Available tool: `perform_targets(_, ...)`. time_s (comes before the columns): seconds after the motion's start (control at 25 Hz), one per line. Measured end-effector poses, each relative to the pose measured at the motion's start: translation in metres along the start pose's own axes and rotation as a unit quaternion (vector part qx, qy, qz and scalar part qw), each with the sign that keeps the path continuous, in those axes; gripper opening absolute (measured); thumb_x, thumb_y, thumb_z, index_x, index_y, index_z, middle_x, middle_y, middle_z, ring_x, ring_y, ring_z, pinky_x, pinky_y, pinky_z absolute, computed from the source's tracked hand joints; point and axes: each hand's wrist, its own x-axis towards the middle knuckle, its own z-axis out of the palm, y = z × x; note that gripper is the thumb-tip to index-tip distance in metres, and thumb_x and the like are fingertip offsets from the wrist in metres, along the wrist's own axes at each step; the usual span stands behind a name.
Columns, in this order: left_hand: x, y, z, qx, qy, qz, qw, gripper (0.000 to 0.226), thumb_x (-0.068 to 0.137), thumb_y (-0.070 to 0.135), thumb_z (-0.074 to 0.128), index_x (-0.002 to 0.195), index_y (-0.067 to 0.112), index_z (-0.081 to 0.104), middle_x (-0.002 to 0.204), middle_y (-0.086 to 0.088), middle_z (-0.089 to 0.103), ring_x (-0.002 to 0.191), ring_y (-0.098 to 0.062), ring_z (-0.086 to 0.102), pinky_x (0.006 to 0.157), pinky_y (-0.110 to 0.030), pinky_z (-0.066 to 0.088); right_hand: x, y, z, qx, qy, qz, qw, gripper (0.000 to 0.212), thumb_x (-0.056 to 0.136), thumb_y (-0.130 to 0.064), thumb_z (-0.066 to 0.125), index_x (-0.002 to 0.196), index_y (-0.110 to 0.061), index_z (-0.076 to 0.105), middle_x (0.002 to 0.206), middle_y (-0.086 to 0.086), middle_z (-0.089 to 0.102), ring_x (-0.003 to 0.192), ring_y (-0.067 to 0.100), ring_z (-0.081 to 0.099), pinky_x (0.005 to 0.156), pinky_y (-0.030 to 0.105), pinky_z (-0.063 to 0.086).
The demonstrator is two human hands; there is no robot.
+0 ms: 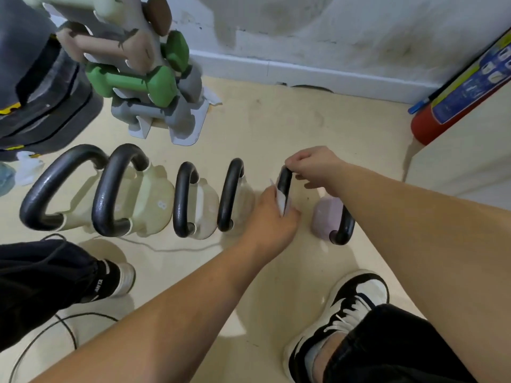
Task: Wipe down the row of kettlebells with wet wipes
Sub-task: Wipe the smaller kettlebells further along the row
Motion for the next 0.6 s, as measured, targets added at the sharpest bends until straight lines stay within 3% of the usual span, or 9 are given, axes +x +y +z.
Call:
perform_targets(0.04,0.0,-0.004,0.005,0.004,-0.032,-0.002,0.999,0.064,0.091,0.05,0.063,0.143,0.027,0.034,0.137,0.009,0.052,0.12,-0.008,0.057,0.096,-0.033,0.052,0.003,0.003,-0.002,0.024,-0.013,0.01,1.0,0.012,0.09,-0.026,0.068,0.09,-0.018,0.077,0.099,0.003,0.073,0.089,0.025,0.07,0.08,0.034,0.058)
perform_targets(0.12,-0.001,-0.006,0.015,-0.002,-0.058,-0.001,0.998,0.094,0.089,0.06,0.063,0.16,0.03,0.01,0.159,0.021,0.023,0.142,0.002,0.027,0.116,-0.028,0.029,0.008,0.008,-0.005,0.049,-0.033,0.023,0.998,0.011,0.087,-0.028,0.074,0.094,-0.02,0.079,0.105,-0.002,0.075,0.098,0.019,0.072,0.092,0.041,0.057)
perform_targets(0.16,-0.002,-0.008,0.017,-0.023,-0.051,-0.002,0.998,0.091,0.094,0.062,0.056,0.162,0.03,0.005,0.16,0.025,0.013,0.143,0.008,0.017,0.116,-0.022,0.02,0.009,0.009,-0.007,0.059,-0.034,0.027,0.997,0.012,0.085,-0.028,0.076,0.094,-0.021,0.079,0.104,-0.003,0.076,0.098,0.018,0.072,0.093,0.042,0.057)
perform_targets(0.2,-0.002,-0.01,0.018,-0.058,-0.036,0.008,0.998,0.076,0.1,0.058,0.047,0.162,0.031,0.011,0.16,0.027,0.017,0.141,0.016,0.015,0.114,-0.014,0.015,0.011,0.009,-0.007,0.068,-0.033,0.031,0.997,0.013,0.084,-0.027,0.078,0.095,-0.021,0.079,0.103,-0.002,0.076,0.099,0.018,0.073,0.094,0.043,0.056)
perform_targets(0.28,-0.001,-0.015,0.019,-0.071,-0.004,0.017,0.997,0.041,0.11,0.04,0.034,0.151,0.037,0.032,0.145,0.033,0.037,0.119,0.04,0.025,0.099,0.005,0.016,0.016,0.004,-0.009,0.058,-0.033,0.039,0.997,0.019,0.082,-0.023,0.078,0.099,-0.014,0.078,0.104,0.003,0.077,0.1,0.019,0.073,0.094,0.042,0.057)
perform_targets(0.32,0.002,-0.018,0.021,-0.041,0.021,0.024,0.999,0.037,0.111,0.033,0.031,0.148,0.034,0.037,0.134,0.031,0.045,0.109,0.04,0.035,0.093,0.007,0.023,0.019,0.0,-0.01,0.043,-0.034,0.042,0.998,0.022,0.081,-0.022,0.079,0.101,-0.012,0.077,0.105,0.004,0.077,0.099,0.018,0.073,0.094,0.042,0.057)
perform_targets(0.44,0.027,-0.007,0.025,0.057,0.069,0.035,0.995,0.03,0.111,0.027,0.033,0.132,0.011,0.047,0.099,0.006,0.058,0.089,-0.001,0.062,0.076,-0.014,0.04,0.026,-0.004,-0.013,0.023,-0.045,0.055,0.997,0.027,0.079,-0.023,0.081,0.103,-0.011,0.076,0.104,0.003,0.076,0.094,0.015,0.073,0.093,0.042,0.057)
perform_targets(0.52,0.062,0.016,0.024,0.117,0.061,-0.005,0.991,0.033,0.11,0.027,0.034,0.127,0.003,0.05,0.104,-0.009,0.061,0.101,-0.029,0.064,0.077,-0.028,0.04,0.026,0.0,-0.015,0.041,-0.056,0.061,0.996,0.025,0.082,-0.025,0.079,0.103,-0.012,0.076,0.102,-0.001,0.077,0.092,0.013,0.073,0.093,0.042,0.056)
perform_targets(0.6,0.092,0.046,0.014,0.182,0.004,-0.06,0.981,0.038,0.111,0.026,0.032,0.128,0.0,0.053,0.121,-0.018,0.062,0.114,-0.034,0.06,0.078,-0.031,0.037,0.024,0.004,-0.016,0.062,-0.061,0.07,0.994,0.023,0.088,-0.03,0.072,0.104,-0.015,0.076,0.1,-0.003,0.077,0.091,0.012,0.073,0.095,0.043,0.055)
